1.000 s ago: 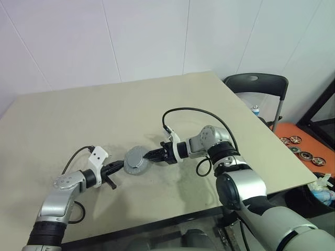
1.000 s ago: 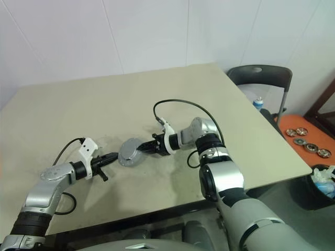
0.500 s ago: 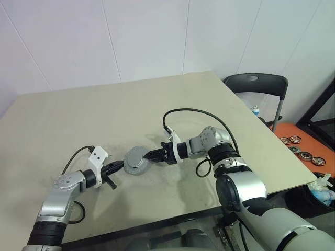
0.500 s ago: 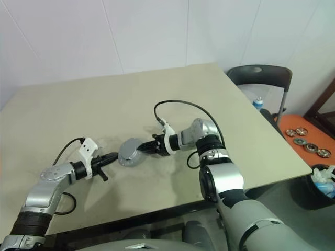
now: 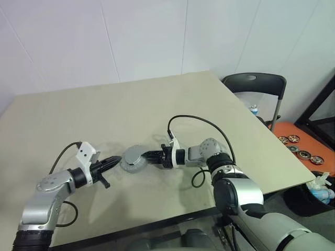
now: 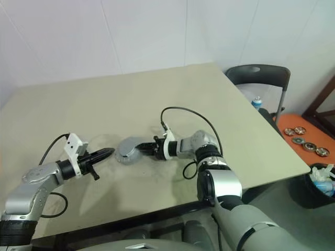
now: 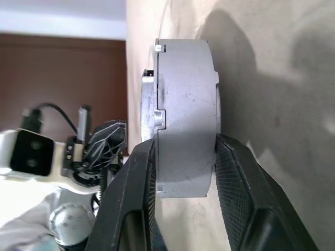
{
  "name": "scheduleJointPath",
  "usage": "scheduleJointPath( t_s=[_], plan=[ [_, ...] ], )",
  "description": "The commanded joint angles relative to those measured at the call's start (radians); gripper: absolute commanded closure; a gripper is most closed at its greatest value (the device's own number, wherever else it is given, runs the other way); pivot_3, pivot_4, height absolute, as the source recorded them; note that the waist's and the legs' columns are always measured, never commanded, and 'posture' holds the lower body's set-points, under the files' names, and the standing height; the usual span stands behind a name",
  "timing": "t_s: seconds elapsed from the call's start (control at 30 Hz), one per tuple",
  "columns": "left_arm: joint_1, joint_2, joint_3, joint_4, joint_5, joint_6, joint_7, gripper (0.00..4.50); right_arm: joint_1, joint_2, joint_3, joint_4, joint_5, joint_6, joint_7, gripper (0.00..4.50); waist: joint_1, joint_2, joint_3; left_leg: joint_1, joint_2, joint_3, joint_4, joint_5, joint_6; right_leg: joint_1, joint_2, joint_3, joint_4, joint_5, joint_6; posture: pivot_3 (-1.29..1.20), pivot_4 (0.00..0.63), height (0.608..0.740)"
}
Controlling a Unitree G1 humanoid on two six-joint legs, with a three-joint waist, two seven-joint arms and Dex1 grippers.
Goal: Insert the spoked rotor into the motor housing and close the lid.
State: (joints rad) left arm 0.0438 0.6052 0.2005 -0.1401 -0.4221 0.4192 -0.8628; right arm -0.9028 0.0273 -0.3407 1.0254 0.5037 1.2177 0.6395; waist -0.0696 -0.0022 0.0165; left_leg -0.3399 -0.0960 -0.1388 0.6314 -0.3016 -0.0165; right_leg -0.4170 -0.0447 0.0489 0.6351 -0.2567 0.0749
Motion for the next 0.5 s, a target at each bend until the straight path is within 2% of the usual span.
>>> scheduleJointPath(
  t_s=[0.03, 0.3, 0.5],
  plan=[
    [-0.014, 0.033, 0.067, -0.041, -0.041, 0.016, 0.007, 4.5, 0.013, 0.006, -0.044, -0.048, 0.06, 0.011, 0.003, 3.25, 0.001, 0.0, 0.0, 0.0, 0.0, 0.0, 0.0, 0.0, 0.0, 0.001, 0.0, 0.0, 0.0, 0.0, 0.0, 0.0, 0.0, 0.74],
    [-0.072, 0.043, 0.198, -0.034, -0.17, 0.116, 0.061, 4.5, 0.015, 0.025, -0.152, -0.102, 0.155, -0.003, -0.042, 3.25, -0.002, -0.001, 0.0, 0.0, 0.0, 0.0, 0.0, 0.0, 0.0, 0.001, 0.0, 0.0, -0.001, 0.0, 0.0, 0.0, 0.0, 0.74],
    [-0.072, -0.029, 0.236, -0.053, -0.284, 0.24, 0.171, 4.5, -0.036, 0.048, -0.205, -0.13, 0.212, -0.009, -0.082, 3.25, -0.002, -0.001, 0.0, 0.0, 0.0, 0.0, 0.0, 0.0, 0.0, 0.0, 0.0, 0.0, 0.0, 0.0, 0.0, 0.0, 0.0, 0.74]
  ],
)
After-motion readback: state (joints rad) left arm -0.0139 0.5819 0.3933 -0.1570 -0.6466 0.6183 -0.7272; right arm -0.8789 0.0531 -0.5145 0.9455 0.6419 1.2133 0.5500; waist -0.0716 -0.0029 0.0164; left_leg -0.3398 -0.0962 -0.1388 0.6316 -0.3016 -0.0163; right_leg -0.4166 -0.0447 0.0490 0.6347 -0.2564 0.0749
